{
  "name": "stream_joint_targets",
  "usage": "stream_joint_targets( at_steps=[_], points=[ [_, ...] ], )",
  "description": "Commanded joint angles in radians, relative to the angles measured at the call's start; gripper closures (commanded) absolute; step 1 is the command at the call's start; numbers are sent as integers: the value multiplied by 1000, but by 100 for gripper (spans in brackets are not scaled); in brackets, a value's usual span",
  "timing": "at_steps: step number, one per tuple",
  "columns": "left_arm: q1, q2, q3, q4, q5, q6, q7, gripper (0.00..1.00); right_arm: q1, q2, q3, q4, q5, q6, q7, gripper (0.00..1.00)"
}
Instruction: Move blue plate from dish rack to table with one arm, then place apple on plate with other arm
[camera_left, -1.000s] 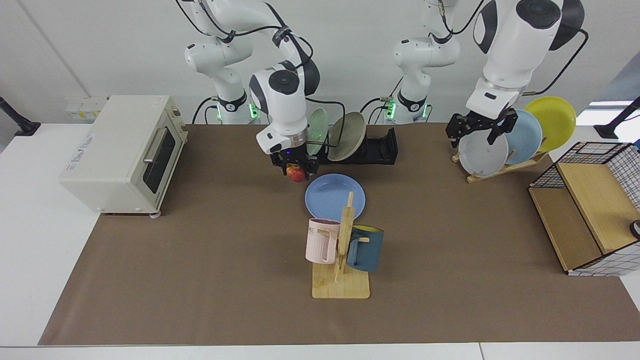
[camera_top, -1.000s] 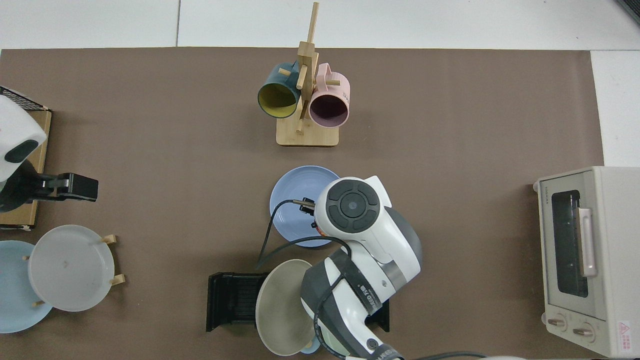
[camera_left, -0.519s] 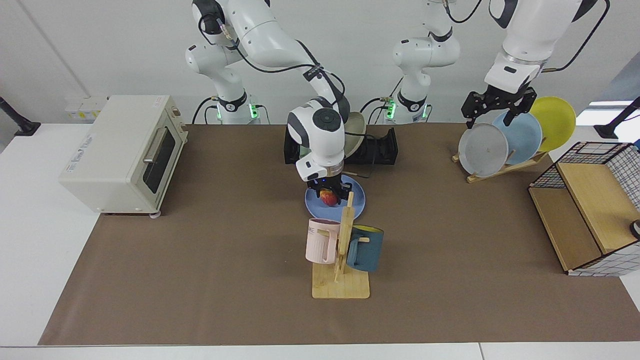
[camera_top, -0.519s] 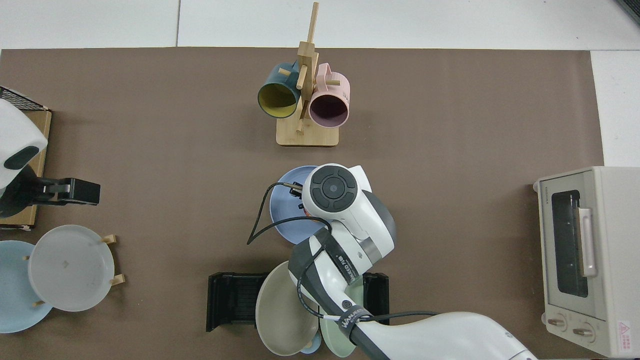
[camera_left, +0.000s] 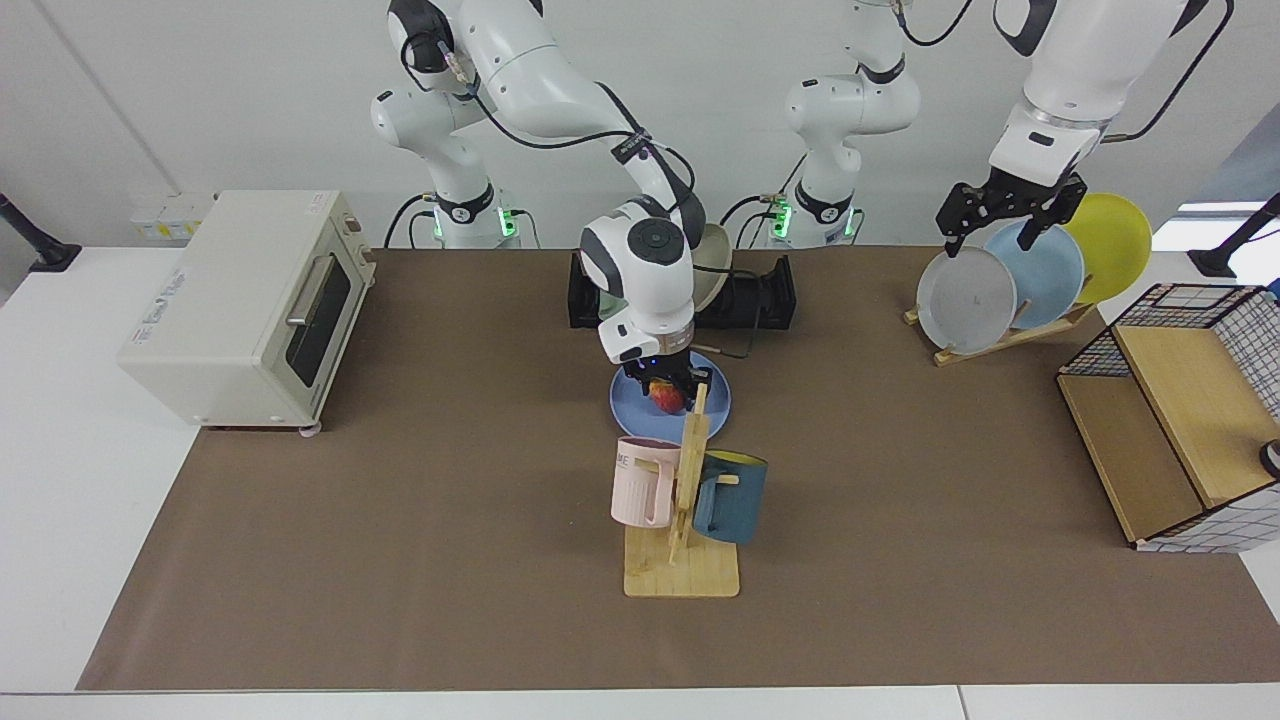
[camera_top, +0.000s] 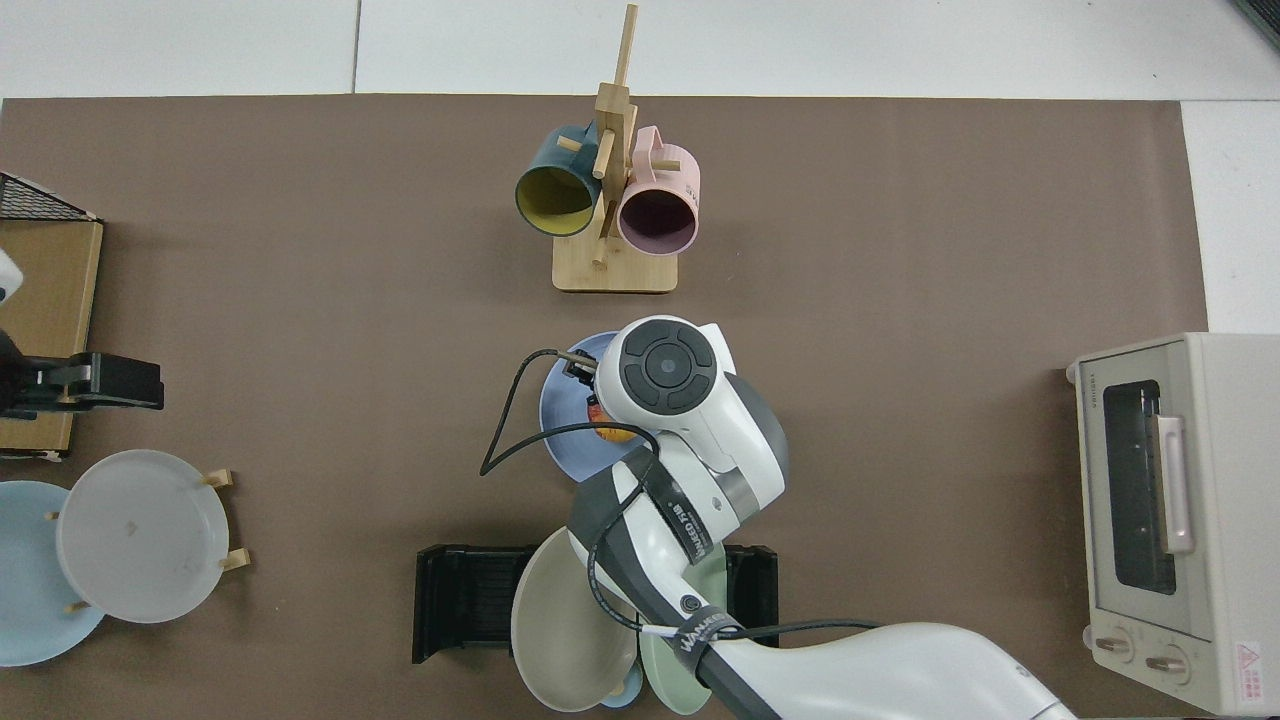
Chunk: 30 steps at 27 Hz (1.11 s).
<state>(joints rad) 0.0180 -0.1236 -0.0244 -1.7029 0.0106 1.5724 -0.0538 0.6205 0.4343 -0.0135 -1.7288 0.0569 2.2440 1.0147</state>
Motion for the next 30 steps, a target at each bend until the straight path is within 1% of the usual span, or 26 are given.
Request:
stream_joint_targets(
  at_steps=[1, 5, 10, 15, 19, 21, 25, 30],
  points=[
    [-4, -14, 14, 0, -24, -3, -6, 0, -61, -101, -8, -5, 4, -70, -210, 0],
    [-12, -15, 3, 0, -12, -6, -11, 0, -96, -169, -16, -17, 6, -95, -430, 0],
    [-18, -15, 0, 0, -12, -14, -14, 0, -214, -218, -16, -21, -3, -148, -652, 0],
    [-18, -15, 0, 2, -11, -17, -15, 0, -333, -252, -14, -28, -48, -170, -869, 0],
    [-18, -15, 0, 2, -11, -18, -15, 0, -404, -279, -14, -28, -87, -202, -1002, 0],
    [-17, -15, 0, 2, -11, -17, -14, 0, -450, -299, -13, -31, -91, -218, -1074, 0],
    [-7, -15, -2, 2, -11, -18, -14, 0, -513, -347, -10, -29, -91, -276, -1119, 0],
    [2, -15, -2, 8, -11, -18, -14, 0, -518, -417, -14, -28, -81, -371, -1110, 0]
  ],
)
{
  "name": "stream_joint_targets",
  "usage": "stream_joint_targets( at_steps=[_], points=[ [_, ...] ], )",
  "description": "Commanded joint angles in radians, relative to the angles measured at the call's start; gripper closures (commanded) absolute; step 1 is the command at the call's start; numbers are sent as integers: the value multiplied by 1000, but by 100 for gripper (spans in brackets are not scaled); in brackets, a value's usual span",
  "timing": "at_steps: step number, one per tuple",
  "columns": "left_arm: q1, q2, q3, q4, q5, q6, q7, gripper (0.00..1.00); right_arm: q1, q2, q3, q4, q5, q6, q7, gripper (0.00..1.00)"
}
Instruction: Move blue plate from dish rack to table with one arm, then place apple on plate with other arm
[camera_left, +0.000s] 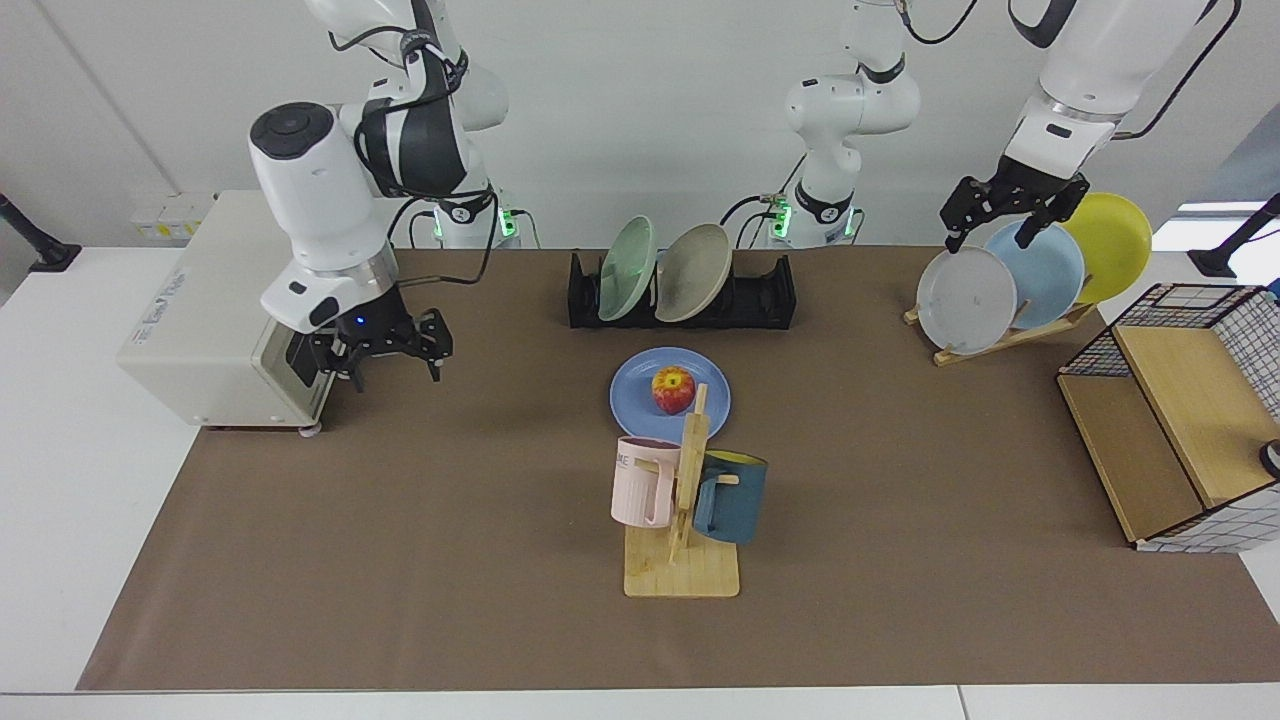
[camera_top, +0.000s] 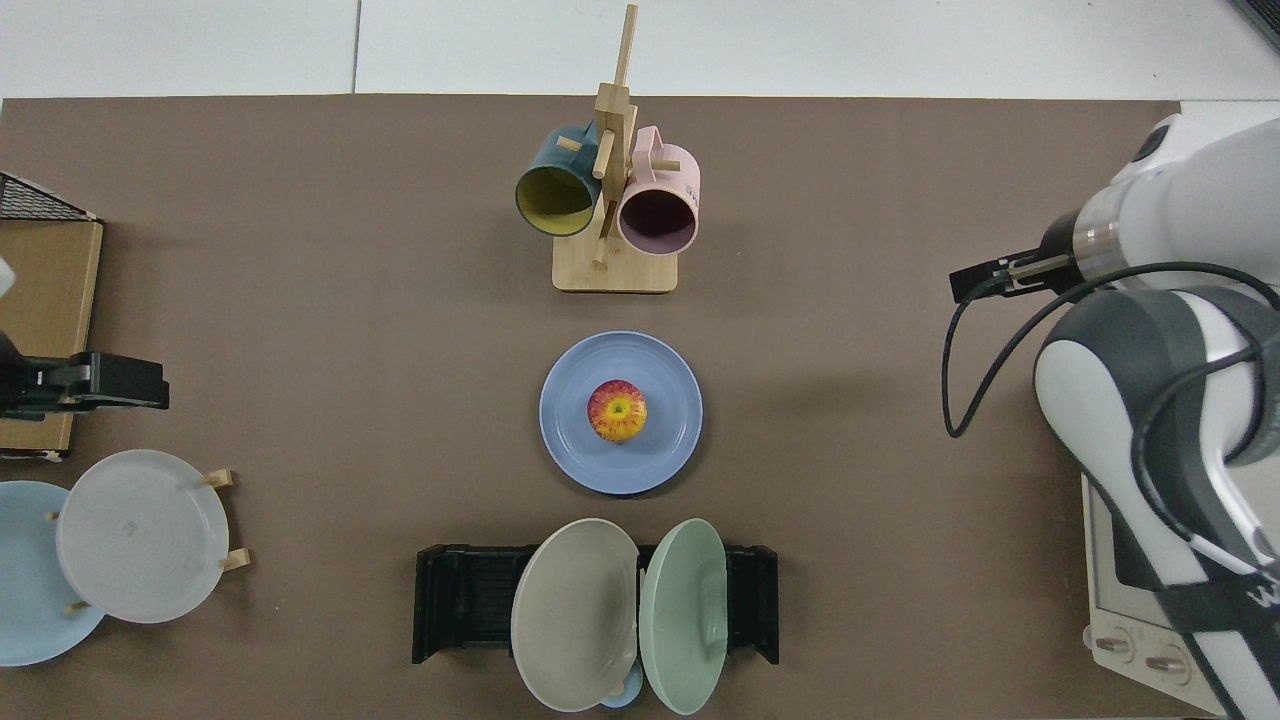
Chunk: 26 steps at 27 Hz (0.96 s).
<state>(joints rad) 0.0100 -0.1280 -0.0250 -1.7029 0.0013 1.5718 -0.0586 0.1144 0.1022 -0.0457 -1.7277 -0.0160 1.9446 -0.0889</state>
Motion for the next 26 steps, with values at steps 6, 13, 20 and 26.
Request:
stream_joint_targets(
  at_steps=[6, 13, 20, 26],
  points=[
    [31, -10, -29, 8, -1, -18, -9, 0, -33, -147, 18, -29, 1, -142, 20, 0],
    [56, -10, -53, 8, -1, -19, -9, 0, -36, -142, 17, -17, -15, -170, 26, 0],
    [64, -10, -67, 8, -1, -19, -9, 0, -47, -134, 20, -15, 7, -171, 98, 0],
    [58, -10, -67, 8, -1, -19, -9, 0, -45, -134, 20, -16, 5, -171, 132, 0]
  ],
)
